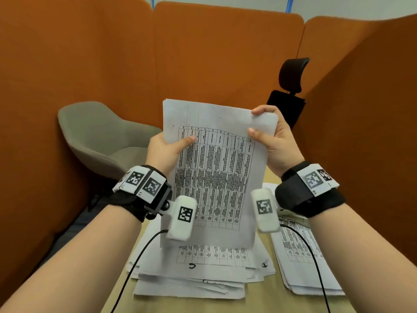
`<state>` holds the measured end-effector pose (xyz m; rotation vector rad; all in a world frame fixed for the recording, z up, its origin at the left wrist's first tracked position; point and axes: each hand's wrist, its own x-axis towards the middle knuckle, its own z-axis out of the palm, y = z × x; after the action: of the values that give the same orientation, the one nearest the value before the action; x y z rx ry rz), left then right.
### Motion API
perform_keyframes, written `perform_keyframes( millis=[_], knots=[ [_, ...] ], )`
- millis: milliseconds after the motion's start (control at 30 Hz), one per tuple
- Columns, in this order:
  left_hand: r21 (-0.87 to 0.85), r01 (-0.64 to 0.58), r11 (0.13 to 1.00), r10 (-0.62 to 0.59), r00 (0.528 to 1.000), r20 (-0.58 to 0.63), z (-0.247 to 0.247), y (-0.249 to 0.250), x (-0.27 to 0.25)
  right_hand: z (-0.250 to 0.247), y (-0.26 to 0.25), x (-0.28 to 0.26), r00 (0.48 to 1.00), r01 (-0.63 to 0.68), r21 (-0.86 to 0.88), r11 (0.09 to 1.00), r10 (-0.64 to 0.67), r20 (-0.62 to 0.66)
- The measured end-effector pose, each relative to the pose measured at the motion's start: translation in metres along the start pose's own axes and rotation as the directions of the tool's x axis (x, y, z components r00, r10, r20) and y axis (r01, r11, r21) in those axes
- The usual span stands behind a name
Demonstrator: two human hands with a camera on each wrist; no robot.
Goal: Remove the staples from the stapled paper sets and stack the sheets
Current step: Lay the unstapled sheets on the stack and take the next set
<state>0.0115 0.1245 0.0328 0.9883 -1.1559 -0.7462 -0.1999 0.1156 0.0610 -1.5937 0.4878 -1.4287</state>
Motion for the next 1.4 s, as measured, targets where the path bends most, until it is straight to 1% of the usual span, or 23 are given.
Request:
perform_keyframes(
  millis=[100,200,267,367,433,500,600,667,700,800,967,1033,1100,1200,1267,1333,1400],
  knots=[
    [-0.009,0.014,1.000,-0.014,1.000,0.002,0.001,-0.007,-0.004,-0.001,0.002,0.000,0.997,0.022,-0.086,0.996,-0.028,-0.077],
    [-0.008,0.018,1.000,-0.018,1.000,0.005,0.001,-0.008,-0.003,-0.002,-0.001,0.002,0.981,0.074,-0.221,0.972,-0.112,-0.160],
    [-0.011,0.008,1.000,-0.008,1.000,0.005,0.001,-0.005,-0.001,-0.005,-0.003,0.007,0.962,0.106,-0.248,0.963,-0.162,-0.221],
    [-0.019,-0.025,1.000,0.025,1.000,0.004,0.003,-0.001,-0.001,-0.009,-0.006,0.013,0.945,0.132,-0.261,0.956,-0.201,-0.259],
    [-0.028,-0.038,0.999,0.037,0.999,-0.008,0.004,-0.003,-0.003,-0.008,-0.004,0.011,0.945,0.108,-0.212,0.971,-0.167,-0.283],
    [-0.034,-0.033,0.999,0.032,0.999,-0.035,0.005,-0.007,-0.007,-0.008,0.004,0.006,0.952,0.041,-0.190,0.981,-0.096,-0.290],
    [-0.065,-0.024,0.998,0.019,0.997,-0.074,0.006,-0.013,-0.012,-0.010,0.025,-0.010,0.965,-0.151,-0.226,0.962,0.094,-0.245],
    [-0.060,-0.018,0.998,0.013,0.997,-0.075,0.006,-0.014,-0.013,-0.012,0.038,-0.017,0.954,-0.261,-0.241,0.935,0.212,-0.211],
    [-0.060,-0.011,0.998,0.007,0.998,-0.069,0.005,-0.014,-0.014,-0.013,0.042,-0.019,0.947,-0.293,-0.240,0.926,0.247,-0.204],
    [-0.064,0.000,0.998,-0.004,0.999,-0.050,0.006,-0.014,-0.017,-0.012,0.040,-0.020,0.939,-0.308,-0.222,0.925,0.259,-0.225],
    [-0.096,-0.076,0.993,0.066,0.993,-0.097,0.006,0.000,-0.014,-0.005,0.018,-0.013,0.958,-0.173,-0.185,0.967,0.121,-0.259],
    [-0.090,-0.100,0.991,0.089,0.990,-0.113,0.008,0.002,-0.012,-0.001,0.017,-0.014,0.956,-0.164,-0.196,0.967,0.107,-0.272],
    [-0.054,-0.066,0.996,0.060,0.993,-0.098,0.009,-0.005,-0.013,0.001,0.025,-0.018,0.949,-0.227,-0.232,0.946,0.161,-0.270],
    [0.039,0.035,0.999,-0.033,0.998,-0.056,0.009,-0.021,-0.018,0.005,0.039,-0.026,0.920,-0.359,-0.287,0.888,0.284,-0.270],
    [0.068,0.051,0.996,-0.047,0.997,-0.057,0.008,-0.021,-0.019,0.005,0.036,-0.026,0.916,-0.375,-0.310,0.874,0.298,-0.267],
    [0.074,0.035,0.997,-0.030,0.997,-0.065,0.007,-0.013,-0.016,0.002,0.022,-0.021,0.922,-0.365,-0.327,0.872,0.291,-0.254],
    [0.108,0.005,0.994,0.002,0.998,-0.064,0.006,-0.002,-0.013,-0.005,0.009,-0.014,0.927,-0.355,-0.303,0.884,0.290,-0.240]
  ],
)
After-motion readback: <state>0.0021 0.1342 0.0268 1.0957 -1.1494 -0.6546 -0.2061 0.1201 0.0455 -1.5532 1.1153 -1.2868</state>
